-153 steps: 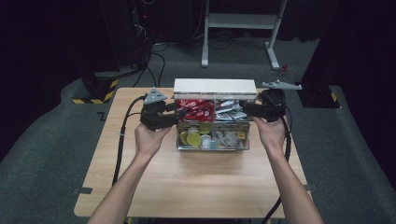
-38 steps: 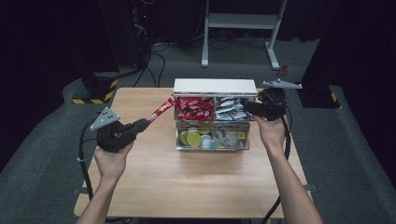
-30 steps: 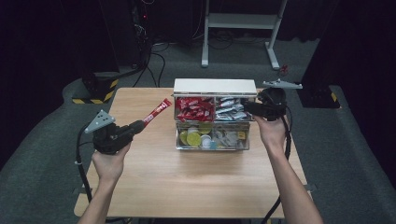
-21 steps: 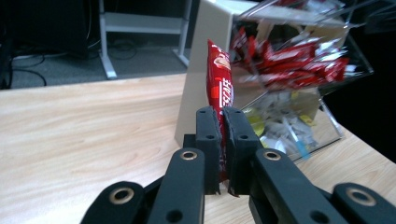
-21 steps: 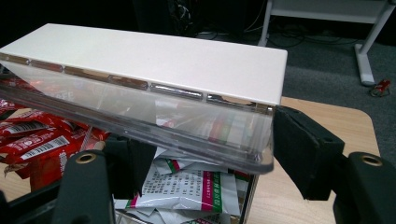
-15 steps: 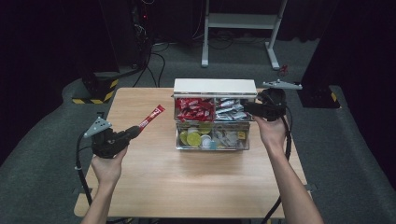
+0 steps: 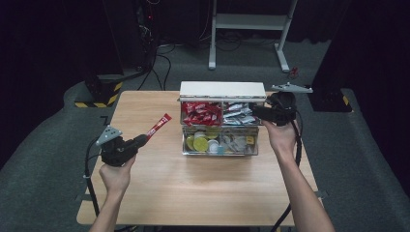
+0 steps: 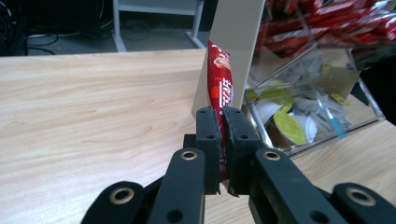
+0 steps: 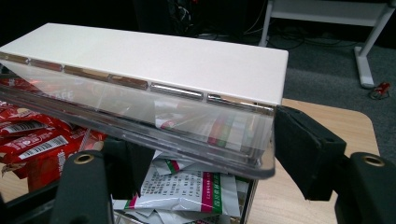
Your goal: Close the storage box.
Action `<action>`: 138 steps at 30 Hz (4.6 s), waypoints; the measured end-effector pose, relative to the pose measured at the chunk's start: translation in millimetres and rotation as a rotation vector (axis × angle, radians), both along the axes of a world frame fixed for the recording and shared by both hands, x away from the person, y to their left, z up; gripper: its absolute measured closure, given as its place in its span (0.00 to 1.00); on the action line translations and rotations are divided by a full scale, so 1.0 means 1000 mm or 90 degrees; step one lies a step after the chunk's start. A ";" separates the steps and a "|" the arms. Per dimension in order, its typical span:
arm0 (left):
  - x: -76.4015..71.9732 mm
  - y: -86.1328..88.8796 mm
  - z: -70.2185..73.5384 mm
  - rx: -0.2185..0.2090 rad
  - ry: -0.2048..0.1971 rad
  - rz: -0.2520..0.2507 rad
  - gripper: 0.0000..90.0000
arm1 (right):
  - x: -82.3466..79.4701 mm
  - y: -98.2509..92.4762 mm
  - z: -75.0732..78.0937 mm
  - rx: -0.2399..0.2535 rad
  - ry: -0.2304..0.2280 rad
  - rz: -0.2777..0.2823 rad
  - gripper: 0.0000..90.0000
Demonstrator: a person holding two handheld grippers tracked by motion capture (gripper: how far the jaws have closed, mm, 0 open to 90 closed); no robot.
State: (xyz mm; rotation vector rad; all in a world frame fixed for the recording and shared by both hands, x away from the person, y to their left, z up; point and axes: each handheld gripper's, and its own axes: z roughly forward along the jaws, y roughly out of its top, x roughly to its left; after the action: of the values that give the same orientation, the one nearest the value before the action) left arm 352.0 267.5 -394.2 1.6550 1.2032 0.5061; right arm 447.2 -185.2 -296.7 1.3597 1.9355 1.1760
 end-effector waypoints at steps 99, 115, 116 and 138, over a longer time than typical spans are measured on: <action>0.043 -0.022 -0.124 0.110 0.161 0.011 0.74 | -0.001 0.005 -0.004 0.002 0.018 -0.018 0.30; 0.032 -0.006 -0.105 0.074 0.120 0.027 0.53 | -0.001 0.004 -0.006 0.010 0.018 -0.015 0.30; 0.031 -0.005 -0.104 0.073 0.119 0.030 0.53 | -0.001 0.004 -0.006 0.011 0.018 -0.016 0.30; 0.012 0.033 -0.124 0.134 0.135 0.116 0.48 | -0.005 0.003 -0.007 -0.009 0.022 -0.018 0.36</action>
State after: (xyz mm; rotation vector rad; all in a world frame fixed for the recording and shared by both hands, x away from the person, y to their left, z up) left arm 363.8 300.5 -517.9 1.8199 1.5094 0.5985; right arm 442.3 -181.8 -304.0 1.4045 1.9375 1.1310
